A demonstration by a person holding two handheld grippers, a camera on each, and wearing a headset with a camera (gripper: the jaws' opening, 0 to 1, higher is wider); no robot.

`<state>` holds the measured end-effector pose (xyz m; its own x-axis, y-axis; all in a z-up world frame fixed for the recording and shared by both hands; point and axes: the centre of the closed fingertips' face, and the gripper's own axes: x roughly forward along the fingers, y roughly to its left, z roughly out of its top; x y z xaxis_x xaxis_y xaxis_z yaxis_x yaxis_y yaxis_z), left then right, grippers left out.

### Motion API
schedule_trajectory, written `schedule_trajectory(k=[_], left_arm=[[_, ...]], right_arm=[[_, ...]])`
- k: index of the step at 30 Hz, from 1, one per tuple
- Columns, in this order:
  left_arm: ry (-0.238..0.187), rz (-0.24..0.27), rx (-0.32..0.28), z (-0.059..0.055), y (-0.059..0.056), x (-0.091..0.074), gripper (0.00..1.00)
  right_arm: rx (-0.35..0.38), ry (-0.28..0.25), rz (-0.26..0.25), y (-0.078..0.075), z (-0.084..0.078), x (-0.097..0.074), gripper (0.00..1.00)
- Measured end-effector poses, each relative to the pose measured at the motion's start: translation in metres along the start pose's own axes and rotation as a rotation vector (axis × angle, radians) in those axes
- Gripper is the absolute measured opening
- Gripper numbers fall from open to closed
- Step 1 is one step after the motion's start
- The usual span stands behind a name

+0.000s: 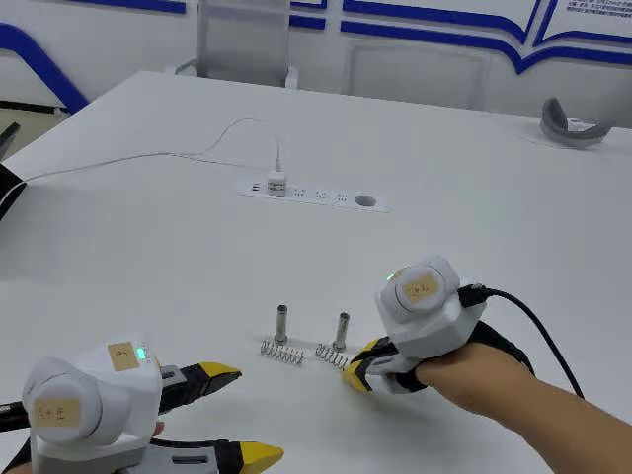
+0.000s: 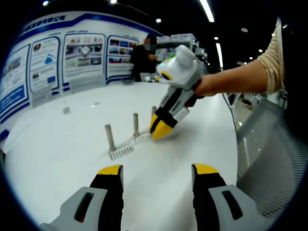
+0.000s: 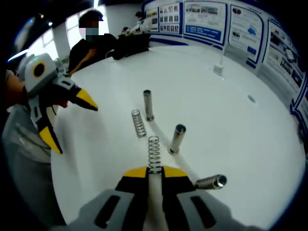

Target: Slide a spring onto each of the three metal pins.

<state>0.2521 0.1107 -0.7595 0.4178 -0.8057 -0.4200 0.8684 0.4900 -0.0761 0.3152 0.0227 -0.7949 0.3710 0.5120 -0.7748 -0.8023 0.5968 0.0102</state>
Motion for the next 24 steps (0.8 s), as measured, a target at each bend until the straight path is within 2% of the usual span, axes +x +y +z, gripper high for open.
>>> schedule_trajectory(k=[9,16,24], left_arm=[[0.004,-0.015,0.013,0.002,-0.004,0.003,0.57],[0.008,-0.035,0.027,0.003,-0.008,0.007,0.55],[0.012,-0.058,0.052,0.003,-0.013,0.010,0.50]], right_arm=[[-0.083,0.006,0.065,0.021,0.000,-0.016,0.11],[-0.158,0.024,0.147,0.046,-0.004,-0.023,0.11],[-0.228,0.022,0.209,0.067,0.006,-0.028,0.11]])
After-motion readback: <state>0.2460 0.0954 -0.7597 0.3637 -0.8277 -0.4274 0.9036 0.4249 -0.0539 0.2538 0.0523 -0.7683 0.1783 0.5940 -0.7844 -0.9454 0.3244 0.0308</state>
